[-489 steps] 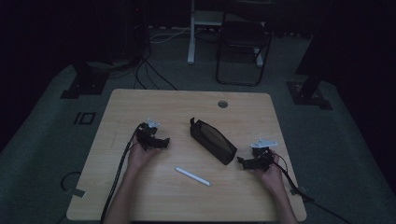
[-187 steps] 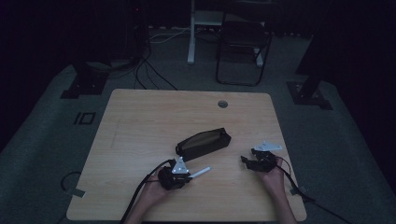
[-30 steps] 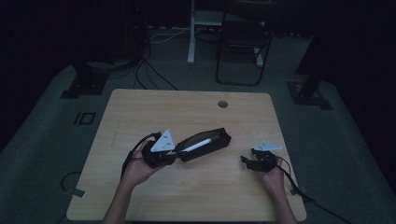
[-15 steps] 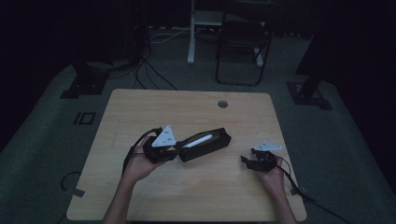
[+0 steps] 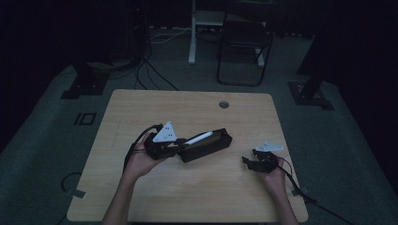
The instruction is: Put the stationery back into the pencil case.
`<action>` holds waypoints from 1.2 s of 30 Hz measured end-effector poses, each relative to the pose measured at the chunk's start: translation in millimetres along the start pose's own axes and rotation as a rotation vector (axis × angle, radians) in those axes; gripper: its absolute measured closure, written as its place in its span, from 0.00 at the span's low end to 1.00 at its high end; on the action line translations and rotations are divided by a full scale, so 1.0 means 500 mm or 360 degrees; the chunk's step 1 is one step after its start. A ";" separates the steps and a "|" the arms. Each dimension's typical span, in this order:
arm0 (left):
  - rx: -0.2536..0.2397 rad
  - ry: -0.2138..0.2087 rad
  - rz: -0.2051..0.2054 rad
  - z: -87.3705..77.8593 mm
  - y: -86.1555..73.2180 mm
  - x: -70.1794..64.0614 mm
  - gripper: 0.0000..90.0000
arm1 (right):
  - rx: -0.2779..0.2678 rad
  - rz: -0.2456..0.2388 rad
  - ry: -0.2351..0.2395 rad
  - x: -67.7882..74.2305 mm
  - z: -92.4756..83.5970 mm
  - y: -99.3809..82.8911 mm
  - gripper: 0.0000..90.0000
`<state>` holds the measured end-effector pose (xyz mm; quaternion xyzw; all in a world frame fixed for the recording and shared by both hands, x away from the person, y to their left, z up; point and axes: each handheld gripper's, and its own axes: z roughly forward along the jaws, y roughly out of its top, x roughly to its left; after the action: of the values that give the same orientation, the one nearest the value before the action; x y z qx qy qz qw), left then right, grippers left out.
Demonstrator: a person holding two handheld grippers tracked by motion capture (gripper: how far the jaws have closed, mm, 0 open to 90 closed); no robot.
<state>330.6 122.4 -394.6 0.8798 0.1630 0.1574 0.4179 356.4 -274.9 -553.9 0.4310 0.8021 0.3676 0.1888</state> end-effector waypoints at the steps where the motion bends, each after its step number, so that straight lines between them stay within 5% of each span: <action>1: 0.0005 0.0001 0.0003 0.001 0.002 0.001 0.88 | 0.0000 0.0000 0.0000 0.000 0.000 0.000 0.40; 15: 0.0022 0.0006 0.0027 0.008 0.025 0.015 0.88 | 0.0000 0.0000 0.0000 0.000 0.000 0.000 0.40; 36: 0.0019 0.0012 -0.0022 0.036 0.033 0.041 0.88 | -0.0001 -0.0005 0.0000 0.000 0.000 0.000 0.40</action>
<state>359.0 108.9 -389.6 0.8805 0.1718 0.1569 0.4130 356.4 -274.7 -553.9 0.4298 0.8027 0.3675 0.1895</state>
